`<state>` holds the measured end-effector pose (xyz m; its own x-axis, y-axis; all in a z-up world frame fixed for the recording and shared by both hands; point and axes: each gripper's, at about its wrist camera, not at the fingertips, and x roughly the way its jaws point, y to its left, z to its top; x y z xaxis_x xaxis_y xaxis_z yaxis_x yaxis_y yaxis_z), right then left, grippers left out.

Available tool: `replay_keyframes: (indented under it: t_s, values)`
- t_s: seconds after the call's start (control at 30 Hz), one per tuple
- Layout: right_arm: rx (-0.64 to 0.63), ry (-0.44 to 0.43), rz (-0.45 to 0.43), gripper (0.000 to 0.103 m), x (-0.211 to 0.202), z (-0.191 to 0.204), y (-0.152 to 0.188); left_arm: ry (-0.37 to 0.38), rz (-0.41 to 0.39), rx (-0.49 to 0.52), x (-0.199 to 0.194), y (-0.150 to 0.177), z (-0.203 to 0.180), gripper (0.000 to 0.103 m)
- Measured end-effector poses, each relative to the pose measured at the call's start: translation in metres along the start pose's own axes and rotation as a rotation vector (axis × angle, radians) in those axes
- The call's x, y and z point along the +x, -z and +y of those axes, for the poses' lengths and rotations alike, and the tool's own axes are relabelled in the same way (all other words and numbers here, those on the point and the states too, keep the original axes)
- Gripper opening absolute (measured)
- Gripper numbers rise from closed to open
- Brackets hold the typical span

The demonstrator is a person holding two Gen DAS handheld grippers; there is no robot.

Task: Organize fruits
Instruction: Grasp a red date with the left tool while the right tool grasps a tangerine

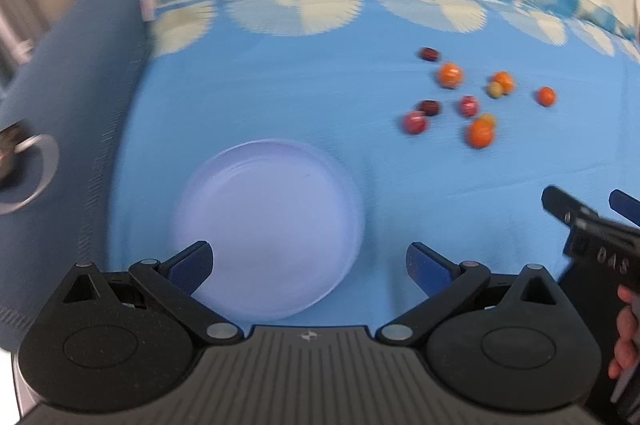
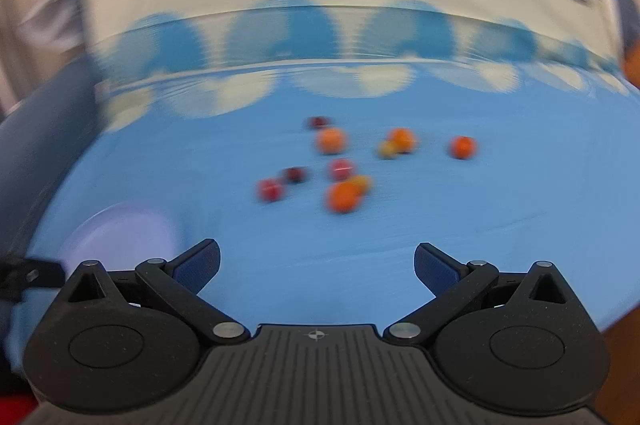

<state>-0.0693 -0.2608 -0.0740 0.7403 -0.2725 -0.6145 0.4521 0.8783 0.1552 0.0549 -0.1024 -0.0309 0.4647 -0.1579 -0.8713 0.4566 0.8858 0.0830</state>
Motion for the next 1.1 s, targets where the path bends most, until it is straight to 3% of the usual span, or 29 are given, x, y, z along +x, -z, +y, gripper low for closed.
replay_keyframes:
  t_s: [0.13,0.27,0.47,0.63,0.8,0.93,1.0,1.03,1.07,1.1]
  values:
    - [0.072,0.110,-0.016,0.103,0.034,-0.047,-0.012,0.050,0.026,0.047,0.041,-0.033,-0.032,0.103]
    - [0.083,0.209,-0.032,0.103,0.079,-0.078,-0.019,0.055,0.053,0.087,0.088,-0.075,-0.059,0.103]
    - [0.110,0.311,-0.065,0.102,0.158,-0.119,-0.034,0.065,0.109,0.229,0.164,-0.130,-0.102,0.102]
    - [0.160,0.333,-0.027,0.102,0.219,-0.147,-0.050,0.068,0.162,0.416,0.212,-0.156,-0.128,0.100]
    - [0.132,0.373,-0.022,0.102,0.268,-0.159,-0.057,0.119,0.215,0.490,0.242,-0.172,-0.142,0.099]
    - [0.106,0.401,-0.025,0.102,0.279,-0.157,-0.051,0.135,0.252,0.530,0.262,-0.175,-0.149,0.075]
    - [0.128,0.383,-0.028,0.102,0.280,-0.161,-0.050,0.190,0.278,0.507,0.264,-0.180,-0.147,0.054]
    - [0.130,0.380,-0.025,0.102,0.280,-0.162,-0.050,0.204,0.267,0.498,0.261,-0.182,-0.147,0.035]
    - [0.125,0.380,-0.022,0.100,0.278,-0.161,-0.052,0.194,0.236,0.497,0.257,-0.183,-0.148,0.034]
    - [0.130,0.395,-0.031,0.087,0.277,-0.160,-0.052,0.183,0.203,0.502,0.254,-0.183,-0.148,0.034]
